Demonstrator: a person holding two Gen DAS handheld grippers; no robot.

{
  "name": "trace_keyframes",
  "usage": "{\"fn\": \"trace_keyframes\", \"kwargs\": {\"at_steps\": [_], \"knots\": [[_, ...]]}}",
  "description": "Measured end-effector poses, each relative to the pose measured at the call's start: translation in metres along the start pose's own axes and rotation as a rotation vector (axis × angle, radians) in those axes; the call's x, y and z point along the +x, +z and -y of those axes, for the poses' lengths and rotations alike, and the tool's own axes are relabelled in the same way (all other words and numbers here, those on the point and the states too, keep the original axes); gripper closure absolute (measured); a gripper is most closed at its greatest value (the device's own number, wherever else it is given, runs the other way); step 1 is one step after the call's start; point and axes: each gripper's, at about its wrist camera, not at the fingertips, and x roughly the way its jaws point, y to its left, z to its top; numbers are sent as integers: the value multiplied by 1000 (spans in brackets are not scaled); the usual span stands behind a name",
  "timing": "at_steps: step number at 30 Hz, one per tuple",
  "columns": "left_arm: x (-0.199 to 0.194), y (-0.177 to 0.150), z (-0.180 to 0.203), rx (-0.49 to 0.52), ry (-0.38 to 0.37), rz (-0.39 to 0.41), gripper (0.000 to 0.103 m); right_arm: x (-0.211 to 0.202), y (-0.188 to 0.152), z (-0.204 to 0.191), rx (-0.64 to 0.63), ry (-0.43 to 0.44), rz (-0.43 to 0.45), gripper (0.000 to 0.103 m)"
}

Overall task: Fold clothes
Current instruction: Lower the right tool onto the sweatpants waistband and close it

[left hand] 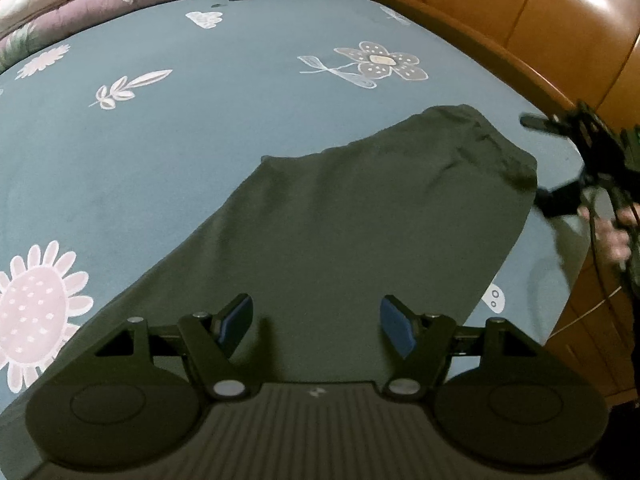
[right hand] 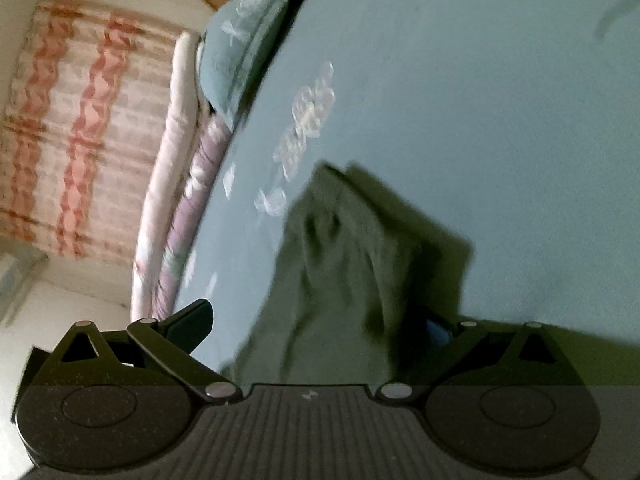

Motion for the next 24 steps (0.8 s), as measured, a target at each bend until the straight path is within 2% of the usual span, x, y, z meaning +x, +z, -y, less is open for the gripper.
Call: {"fn": "trace_keyframes", "kwargs": {"at_steps": [4,9,15,19,21,24], "knots": [[-3,-1,5,9,-9,7,32,13,11,-4,-9,-18,-3,0],[-2,-3,-2,-28,2,-1,32,13,-9,-8,-39,18,-72,0],[0,-1,-1,-24,1,2,32,19,-2,-7,-32,37,-13,0],[1,-3,-3,-29,-3,-5,32,20,-3,-5,-71,77,29,0],[3,-4,-6,-42,2,-12,32,19,-10,-7,-122,75,43,0],[4,-3,-8,-56,-1,-13,32,21,-26,-17,-239,23,67,0]]}}
